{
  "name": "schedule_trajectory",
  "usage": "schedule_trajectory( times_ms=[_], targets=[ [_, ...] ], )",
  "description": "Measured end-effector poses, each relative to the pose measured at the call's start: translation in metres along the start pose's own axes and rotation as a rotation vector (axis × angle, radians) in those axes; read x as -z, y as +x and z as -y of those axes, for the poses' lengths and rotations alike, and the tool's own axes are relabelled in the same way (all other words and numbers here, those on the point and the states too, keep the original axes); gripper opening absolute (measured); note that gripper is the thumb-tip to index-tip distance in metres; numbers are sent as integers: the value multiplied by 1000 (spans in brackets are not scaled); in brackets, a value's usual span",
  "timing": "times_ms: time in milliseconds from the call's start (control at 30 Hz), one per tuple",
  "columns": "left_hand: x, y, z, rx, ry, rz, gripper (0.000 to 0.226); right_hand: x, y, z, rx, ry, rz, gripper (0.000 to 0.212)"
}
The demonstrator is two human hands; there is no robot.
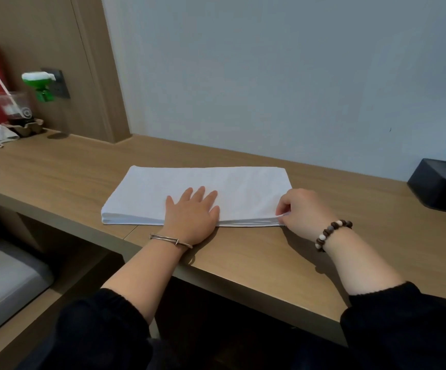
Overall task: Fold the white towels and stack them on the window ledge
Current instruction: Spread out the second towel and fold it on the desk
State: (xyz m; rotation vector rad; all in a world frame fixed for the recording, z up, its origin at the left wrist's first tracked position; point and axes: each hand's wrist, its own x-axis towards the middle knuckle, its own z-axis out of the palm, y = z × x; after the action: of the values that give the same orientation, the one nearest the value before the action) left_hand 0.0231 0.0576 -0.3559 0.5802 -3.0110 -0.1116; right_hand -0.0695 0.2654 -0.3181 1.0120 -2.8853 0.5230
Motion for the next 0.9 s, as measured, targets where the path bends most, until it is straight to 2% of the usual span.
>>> schedule_trajectory(
  times_ms=[67, 233, 300, 367, 433, 533, 633, 700, 900],
  targets=[
    [0, 0, 0, 1, 0, 1, 51, 0, 0, 2, 3, -4, -38, 15],
    [-1, 0, -1, 6, 2, 4, 51, -5, 0, 10, 128, 185, -389, 12],
    [0, 0, -1, 4, -6, 4, 50, -8, 2, 11, 172, 149, -310, 10],
    [0, 0, -1, 0, -13, 6, 50, -10, 2, 6, 157, 90, -99, 11],
    [0, -1, -1, 2, -20, 7, 50, -8, 1, -1, 115, 136, 14, 22],
    [4, -1, -2, -47, -97, -54, 45, -1, -1, -7, 74, 189, 25, 35],
    [9, -4, -9, -264, -318, -201, 39, 0, 1, -8, 57, 208, 28, 30],
    [9, -7, -16, -388, -313, -231, 34, -1, 2, -9, 54, 185, 21, 26],
    [13, -7, -24, -419, -289, -252, 12, -3, 4, -12, 36, 164, 5, 21]
  ],
)
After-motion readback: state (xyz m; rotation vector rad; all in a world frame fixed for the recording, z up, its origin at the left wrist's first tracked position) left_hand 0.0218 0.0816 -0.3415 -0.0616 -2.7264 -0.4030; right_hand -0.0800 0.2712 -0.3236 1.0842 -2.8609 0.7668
